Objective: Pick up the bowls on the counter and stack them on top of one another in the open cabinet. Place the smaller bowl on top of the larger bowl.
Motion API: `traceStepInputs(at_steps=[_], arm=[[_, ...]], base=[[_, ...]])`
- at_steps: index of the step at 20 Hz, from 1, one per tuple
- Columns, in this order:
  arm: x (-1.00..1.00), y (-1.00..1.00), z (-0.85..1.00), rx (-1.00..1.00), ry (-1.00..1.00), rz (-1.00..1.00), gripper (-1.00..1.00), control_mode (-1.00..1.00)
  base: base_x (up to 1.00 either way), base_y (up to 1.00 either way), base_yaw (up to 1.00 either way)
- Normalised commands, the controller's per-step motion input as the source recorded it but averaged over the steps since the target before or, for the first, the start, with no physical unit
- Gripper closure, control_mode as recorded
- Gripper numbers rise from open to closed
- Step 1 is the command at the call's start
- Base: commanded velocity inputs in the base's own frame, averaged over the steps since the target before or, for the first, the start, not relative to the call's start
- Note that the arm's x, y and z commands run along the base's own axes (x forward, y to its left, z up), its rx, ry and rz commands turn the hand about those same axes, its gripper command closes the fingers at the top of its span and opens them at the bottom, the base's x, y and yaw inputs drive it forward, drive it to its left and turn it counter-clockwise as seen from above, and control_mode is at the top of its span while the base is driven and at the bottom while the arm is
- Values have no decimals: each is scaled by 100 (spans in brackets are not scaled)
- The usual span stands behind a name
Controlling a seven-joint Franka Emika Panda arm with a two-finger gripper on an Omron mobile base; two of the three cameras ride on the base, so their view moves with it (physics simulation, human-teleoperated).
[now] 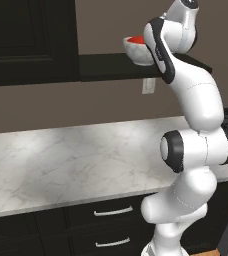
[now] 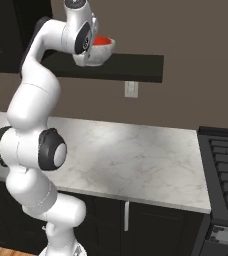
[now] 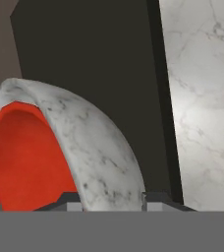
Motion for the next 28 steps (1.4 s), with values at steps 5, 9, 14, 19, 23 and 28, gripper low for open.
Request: traceStepInputs(at_steps=[5,9,14,19,23,28], arm=[[32,0,-21,-1,0,0,100,-100],[26,0,-38,-3,-2,0,100,-100],[28,0,-31,-2,-3,0,100,-100],[35,0,-22,0,-2,0,100,-100],[48,0,-13,0,0,0,100,-100],[41,0,-2,0,0,0,100,-100]], base=[[0,0,0],[0,0,0],[0,0,0],[0,0,0],[0,0,0],[0,0,0]])
